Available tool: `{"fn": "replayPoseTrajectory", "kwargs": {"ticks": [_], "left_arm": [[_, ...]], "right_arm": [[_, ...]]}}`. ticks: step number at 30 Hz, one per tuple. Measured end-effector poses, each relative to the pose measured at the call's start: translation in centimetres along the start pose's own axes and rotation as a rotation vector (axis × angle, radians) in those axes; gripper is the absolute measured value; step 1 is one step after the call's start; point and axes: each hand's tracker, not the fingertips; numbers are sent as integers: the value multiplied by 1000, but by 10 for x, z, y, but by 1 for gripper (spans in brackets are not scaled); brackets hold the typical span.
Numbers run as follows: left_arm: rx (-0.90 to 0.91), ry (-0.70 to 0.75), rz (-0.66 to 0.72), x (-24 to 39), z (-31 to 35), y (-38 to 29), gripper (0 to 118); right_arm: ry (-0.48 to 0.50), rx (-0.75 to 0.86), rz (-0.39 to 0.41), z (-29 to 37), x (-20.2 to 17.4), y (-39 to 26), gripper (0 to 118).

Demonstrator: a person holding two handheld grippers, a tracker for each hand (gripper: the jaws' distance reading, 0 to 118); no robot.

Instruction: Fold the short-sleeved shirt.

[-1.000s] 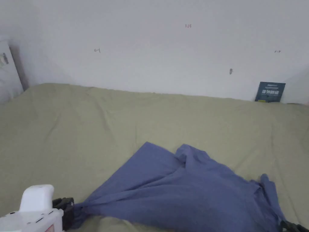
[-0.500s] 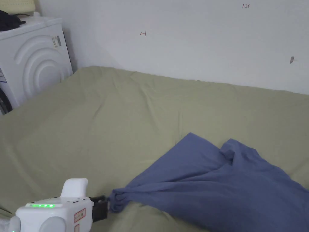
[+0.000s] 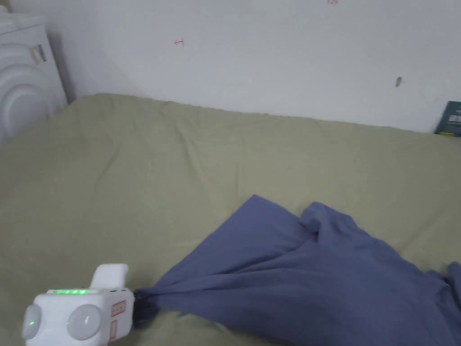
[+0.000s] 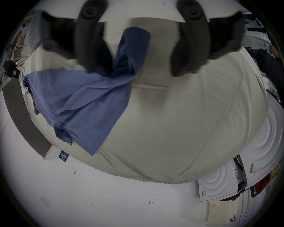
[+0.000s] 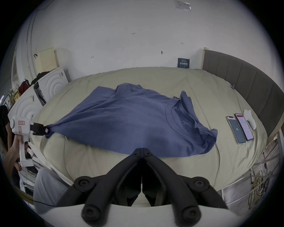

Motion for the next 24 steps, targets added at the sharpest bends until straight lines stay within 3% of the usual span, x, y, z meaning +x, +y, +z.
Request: {"fn": "replayPoseTrajectory", "kwargs": {"ticks": [7, 14, 15, 16, 17, 18, 19, 24], "left_arm": [[11, -3, 11, -2, 4, 4, 0], [10, 12, 0, 13, 8, 2, 0], [9, 10, 10, 15, 9, 2, 0], [5, 6, 17, 14, 10, 3, 0], [1, -2, 17, 14, 11, 3, 0], [-1, -1, 15, 16, 12, 3, 0], [0, 1, 10, 18, 13, 2, 0], [-2, -5, 12, 13, 10, 7, 0]], "right_arm": [[-15, -19, 15, -20, 22, 30, 1], [4, -54, 61, -118, 52, 138, 3], [8, -69, 73, -137, 53, 154, 28], [8, -88, 105, -154, 53, 168, 74], [-16, -100, 135, -172, 51, 183, 90], [-5, -130, 157, -190, 52, 194, 90], [27, -197, 158, -212, 54, 206, 118], [9, -251, 168, -284, 55, 222, 118]]}}
